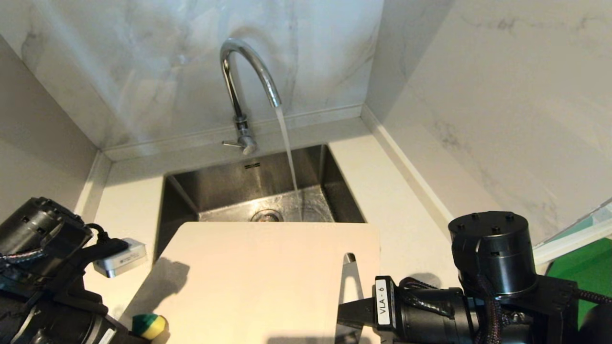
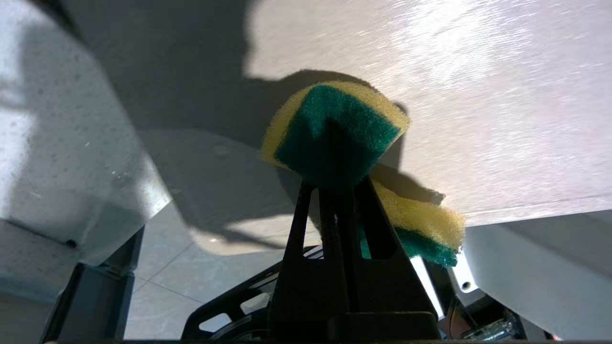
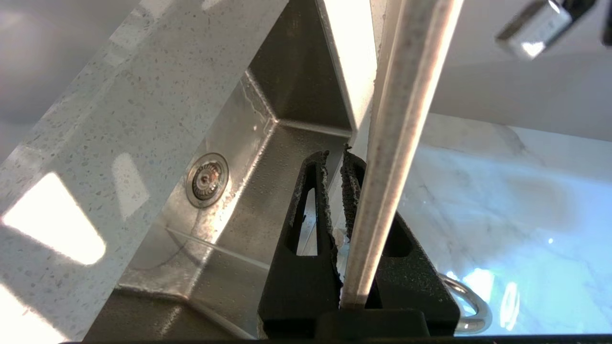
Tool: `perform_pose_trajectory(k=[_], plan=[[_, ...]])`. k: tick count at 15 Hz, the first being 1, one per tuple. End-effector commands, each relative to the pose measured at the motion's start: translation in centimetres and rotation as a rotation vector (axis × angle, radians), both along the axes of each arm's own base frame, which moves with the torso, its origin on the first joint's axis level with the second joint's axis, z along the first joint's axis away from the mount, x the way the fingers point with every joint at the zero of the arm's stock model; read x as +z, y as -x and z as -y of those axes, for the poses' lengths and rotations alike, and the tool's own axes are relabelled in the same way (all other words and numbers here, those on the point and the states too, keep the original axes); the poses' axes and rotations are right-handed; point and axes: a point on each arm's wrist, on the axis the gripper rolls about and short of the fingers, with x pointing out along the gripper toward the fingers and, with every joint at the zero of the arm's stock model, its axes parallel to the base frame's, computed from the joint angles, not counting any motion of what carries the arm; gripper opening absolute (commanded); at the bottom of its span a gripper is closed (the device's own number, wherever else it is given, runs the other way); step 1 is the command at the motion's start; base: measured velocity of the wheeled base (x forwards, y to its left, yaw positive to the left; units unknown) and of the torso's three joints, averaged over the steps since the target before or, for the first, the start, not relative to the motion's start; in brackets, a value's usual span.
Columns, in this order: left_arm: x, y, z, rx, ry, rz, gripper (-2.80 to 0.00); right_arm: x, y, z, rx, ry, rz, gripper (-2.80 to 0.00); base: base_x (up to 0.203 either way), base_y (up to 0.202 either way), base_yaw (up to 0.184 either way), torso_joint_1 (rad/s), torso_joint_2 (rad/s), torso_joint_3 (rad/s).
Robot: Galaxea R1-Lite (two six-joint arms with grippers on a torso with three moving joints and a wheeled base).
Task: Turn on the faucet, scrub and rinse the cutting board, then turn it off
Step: Scrub the cutting board underwater
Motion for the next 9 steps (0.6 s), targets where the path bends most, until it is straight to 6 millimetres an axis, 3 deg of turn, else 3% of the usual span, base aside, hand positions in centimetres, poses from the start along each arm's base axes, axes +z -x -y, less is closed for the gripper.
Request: perform_pose_trajectory(k=[1, 9], plan=[[-0.4, -0.1, -2.0, 0.056, 0.018, -0.009, -2.80, 0.0, 0.0, 0.0, 0.008, 0.002, 0.012, -2.80, 0.000, 0.000, 0.000, 0.000, 0.00, 0.000], [-1.8, -0.7, -7.6, 0.137, 0.029, -0.019, -2.80, -0.1, 0.1, 0.0, 0.008, 0.005, 0.009, -2.80, 0.000, 0.000, 0.000, 0.000, 0.00, 0.000]])
